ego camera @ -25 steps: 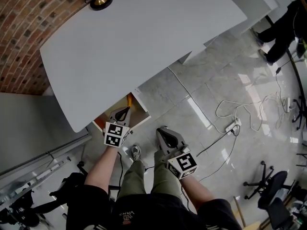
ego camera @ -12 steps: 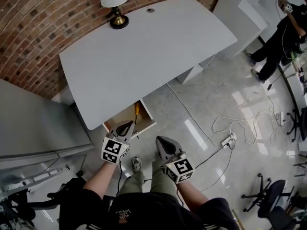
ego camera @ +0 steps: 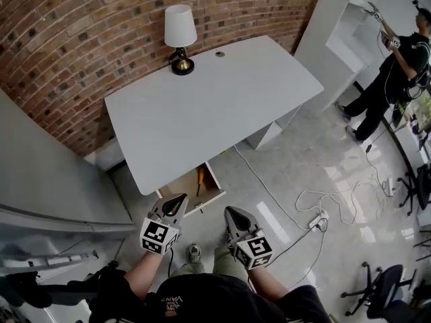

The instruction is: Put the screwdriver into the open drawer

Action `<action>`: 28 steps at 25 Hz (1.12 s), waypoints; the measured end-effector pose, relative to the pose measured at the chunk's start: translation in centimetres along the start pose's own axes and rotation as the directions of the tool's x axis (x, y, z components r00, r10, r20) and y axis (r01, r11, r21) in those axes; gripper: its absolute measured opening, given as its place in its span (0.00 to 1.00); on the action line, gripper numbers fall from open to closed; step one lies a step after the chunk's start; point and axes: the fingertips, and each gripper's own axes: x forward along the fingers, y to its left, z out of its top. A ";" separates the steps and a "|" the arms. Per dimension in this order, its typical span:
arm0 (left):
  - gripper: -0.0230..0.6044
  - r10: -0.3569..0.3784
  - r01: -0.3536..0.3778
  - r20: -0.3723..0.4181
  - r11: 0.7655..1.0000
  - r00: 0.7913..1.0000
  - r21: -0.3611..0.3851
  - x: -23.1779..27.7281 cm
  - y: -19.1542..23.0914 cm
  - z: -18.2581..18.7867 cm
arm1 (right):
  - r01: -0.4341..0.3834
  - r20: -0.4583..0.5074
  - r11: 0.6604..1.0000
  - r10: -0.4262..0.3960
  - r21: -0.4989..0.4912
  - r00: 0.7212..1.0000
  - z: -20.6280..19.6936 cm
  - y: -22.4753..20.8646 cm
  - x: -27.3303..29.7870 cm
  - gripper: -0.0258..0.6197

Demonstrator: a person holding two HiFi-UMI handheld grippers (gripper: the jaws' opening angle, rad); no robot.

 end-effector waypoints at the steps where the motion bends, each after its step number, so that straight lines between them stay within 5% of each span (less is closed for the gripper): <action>1: 0.05 0.007 -0.007 0.009 1.000 1.000 0.000 -0.8 0.0 0.3 | 0.000 0.004 1.000 0.000 -0.005 1.000 0.3 0.5 -0.2 0.03; 28: 0.05 0.056 -0.056 0.155 0.998 0.986 -0.001 -13.5 -2.2 5.2 | 0.019 0.113 0.991 -0.004 -0.132 0.994 5.9 7.5 -5.0 0.03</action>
